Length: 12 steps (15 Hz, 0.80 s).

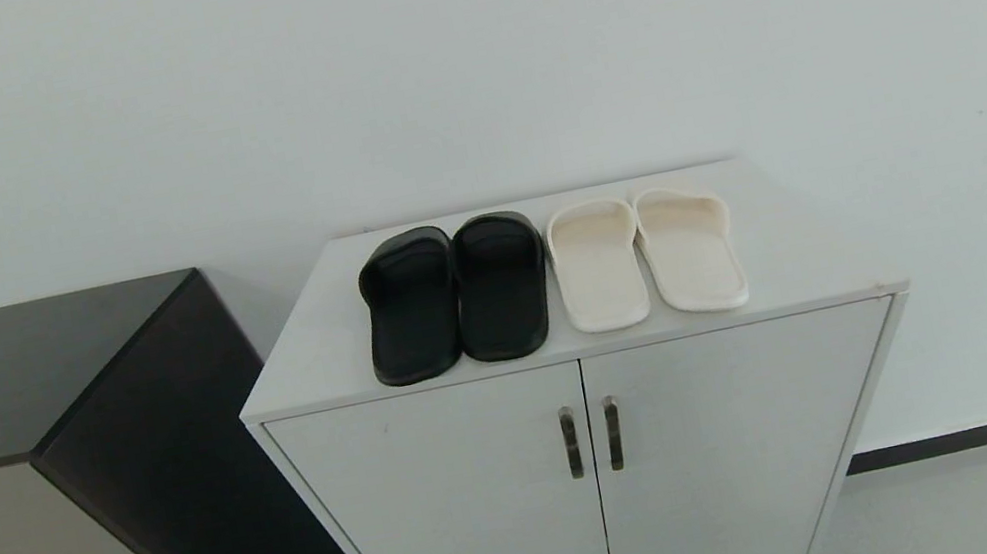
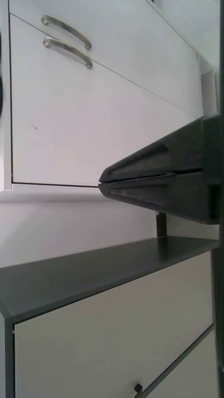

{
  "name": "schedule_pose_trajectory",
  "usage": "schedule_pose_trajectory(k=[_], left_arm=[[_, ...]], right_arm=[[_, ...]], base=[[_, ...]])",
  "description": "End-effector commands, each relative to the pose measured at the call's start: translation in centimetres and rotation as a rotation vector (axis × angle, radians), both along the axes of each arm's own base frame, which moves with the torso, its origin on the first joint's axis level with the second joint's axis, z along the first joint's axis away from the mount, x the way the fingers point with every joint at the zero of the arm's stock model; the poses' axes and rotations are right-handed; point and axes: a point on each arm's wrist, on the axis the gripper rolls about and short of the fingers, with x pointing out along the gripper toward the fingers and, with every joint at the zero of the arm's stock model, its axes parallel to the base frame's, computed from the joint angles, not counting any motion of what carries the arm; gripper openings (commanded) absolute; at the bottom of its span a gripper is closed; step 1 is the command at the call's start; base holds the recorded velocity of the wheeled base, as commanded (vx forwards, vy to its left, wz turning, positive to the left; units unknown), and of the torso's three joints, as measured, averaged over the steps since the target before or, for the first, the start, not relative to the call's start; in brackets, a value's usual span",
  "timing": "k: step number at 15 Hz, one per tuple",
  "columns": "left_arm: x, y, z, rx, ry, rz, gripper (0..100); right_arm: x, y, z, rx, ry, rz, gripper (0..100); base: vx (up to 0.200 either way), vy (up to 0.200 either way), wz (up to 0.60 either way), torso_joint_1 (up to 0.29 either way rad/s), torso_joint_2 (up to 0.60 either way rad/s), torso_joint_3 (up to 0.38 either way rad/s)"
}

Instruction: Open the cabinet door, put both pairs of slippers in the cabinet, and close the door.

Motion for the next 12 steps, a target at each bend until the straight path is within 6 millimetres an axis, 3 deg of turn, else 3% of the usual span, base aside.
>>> schedule_pose_trajectory(k=[1, 3, 4, 5, 6, 7, 9, 12], left_arm=[[0.0, 0.0, 0.0, 0.003, 0.000, 0.001, 0], [0.0, 0.0, 0.0, 0.004, 0.000, 0.001, 0], [0.0, 0.0, 0.0, 0.007, 0.000, 0.001, 0], [0.0, 0.0, 0.0, 0.016, 0.000, 0.001, 0], [0.0, 0.0, 0.0, 0.024, 0.000, -0.002, 0], [0.0, 0.0, 0.0, 0.053, 0.001, -0.004, 0], [0.0, 0.0, 0.0, 0.076, -0.001, -0.019, 0], [0.0, -0.1, 0.0, 0.070, 0.000, -0.027, 0]], right_arm=[[0.0, 0.0, 0.0, -0.003, -0.001, -0.001, 100], [0.0, -0.1, 0.0, 0.004, -0.001, -0.029, 100], [-0.2, -0.1, 1.1, 0.021, -0.071, -0.056, 100], [-1.3, -0.1, 4.9, 0.083, -0.228, -0.044, 100], [-1.8, -0.1, 7.3, 0.092, -0.241, -0.041, 100], [-1.9, -0.1, 8.5, 0.085, -0.178, -0.012, 100], [-0.6, 0.3, 8.1, 0.079, -0.020, 0.178, 100], [2.6, 0.6, 8.5, 0.098, 0.166, 0.276, 100]], base=[[0.000, 0.000, 0.00, 0.000, 0.00, 0.000], [0.000, 0.000, 0.00, 0.000, 0.00, 0.000], [0.000, 0.000, 0.00, 0.000, 0.00, 0.000], [0.000, 0.000, 0.00, 0.000, 0.00, 0.000], [0.000, 0.000, 0.00, 0.000, 0.00, 0.000], [0.000, 0.000, 0.00, 0.000, 0.00, 0.000], [0.000, 0.000, 0.00, 0.000, 0.00, 0.000], [0.000, 0.000, 0.00, 0.000, 0.00, 0.000]])
